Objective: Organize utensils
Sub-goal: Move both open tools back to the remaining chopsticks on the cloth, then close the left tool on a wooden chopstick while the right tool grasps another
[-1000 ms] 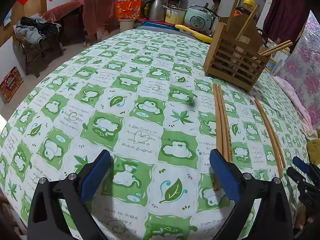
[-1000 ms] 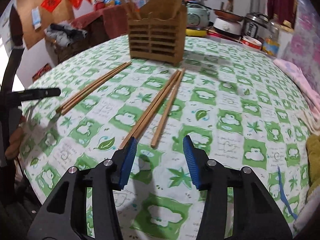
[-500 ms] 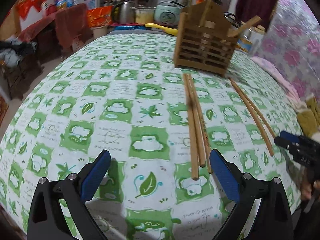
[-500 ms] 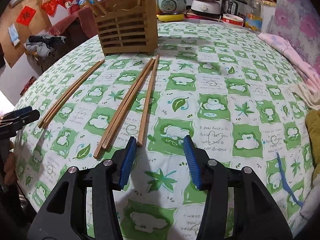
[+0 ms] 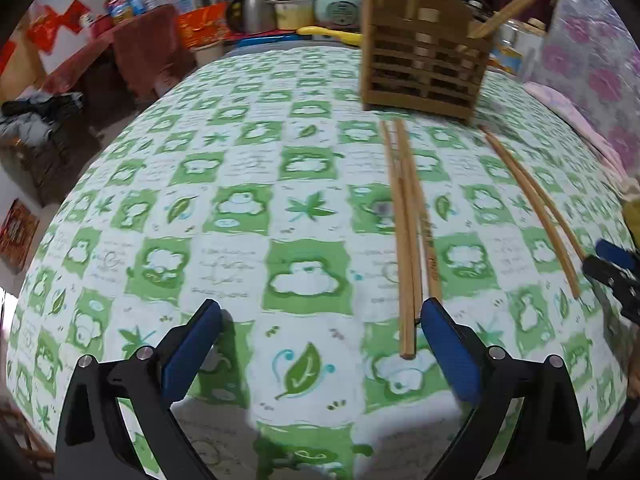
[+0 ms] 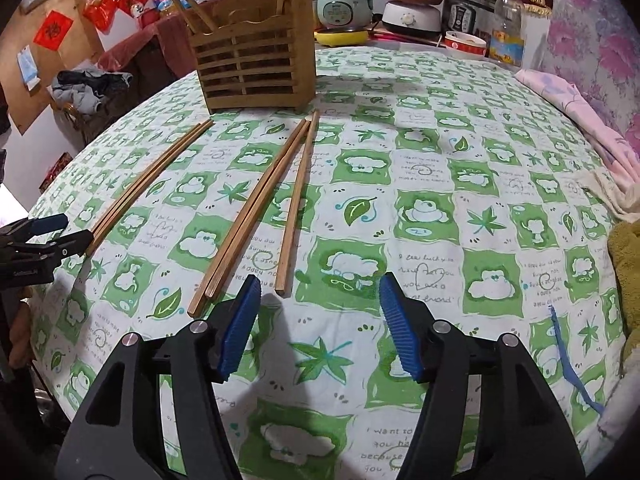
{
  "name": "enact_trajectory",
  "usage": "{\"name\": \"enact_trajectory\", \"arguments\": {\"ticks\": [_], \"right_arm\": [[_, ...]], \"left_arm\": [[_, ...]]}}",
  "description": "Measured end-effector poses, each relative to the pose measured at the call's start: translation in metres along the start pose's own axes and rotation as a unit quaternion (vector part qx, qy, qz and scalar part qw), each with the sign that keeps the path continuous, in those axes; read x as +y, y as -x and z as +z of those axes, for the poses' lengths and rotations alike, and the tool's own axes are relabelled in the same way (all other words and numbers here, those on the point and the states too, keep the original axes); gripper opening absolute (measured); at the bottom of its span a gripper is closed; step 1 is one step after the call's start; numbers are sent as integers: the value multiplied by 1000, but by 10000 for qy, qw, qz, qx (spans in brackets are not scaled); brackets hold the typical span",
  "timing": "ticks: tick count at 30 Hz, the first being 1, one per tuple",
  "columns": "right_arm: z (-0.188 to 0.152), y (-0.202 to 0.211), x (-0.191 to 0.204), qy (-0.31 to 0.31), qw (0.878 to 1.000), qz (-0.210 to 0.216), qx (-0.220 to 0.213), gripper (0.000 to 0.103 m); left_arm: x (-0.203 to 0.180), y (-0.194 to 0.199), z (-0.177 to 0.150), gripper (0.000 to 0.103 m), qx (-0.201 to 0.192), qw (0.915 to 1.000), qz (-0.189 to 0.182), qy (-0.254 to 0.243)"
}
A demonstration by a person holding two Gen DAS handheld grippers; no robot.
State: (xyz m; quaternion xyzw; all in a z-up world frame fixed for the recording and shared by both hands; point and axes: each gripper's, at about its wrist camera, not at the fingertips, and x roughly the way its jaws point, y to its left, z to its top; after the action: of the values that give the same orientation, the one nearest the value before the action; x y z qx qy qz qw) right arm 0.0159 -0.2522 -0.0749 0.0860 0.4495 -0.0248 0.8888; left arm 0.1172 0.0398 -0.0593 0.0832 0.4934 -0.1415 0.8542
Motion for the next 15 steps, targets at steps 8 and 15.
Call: {"name": "enact_trajectory", "arguments": {"ticks": [8,15], "right_arm": [[0,4,-4,-110,9999,16,-86,61],[0,3,-5,-126,9999,39,-94,61]], "left_arm": [[25,5,3,97,-193,9973,59,707],[4,9,-1,60,-356,9992,28,157]]}}
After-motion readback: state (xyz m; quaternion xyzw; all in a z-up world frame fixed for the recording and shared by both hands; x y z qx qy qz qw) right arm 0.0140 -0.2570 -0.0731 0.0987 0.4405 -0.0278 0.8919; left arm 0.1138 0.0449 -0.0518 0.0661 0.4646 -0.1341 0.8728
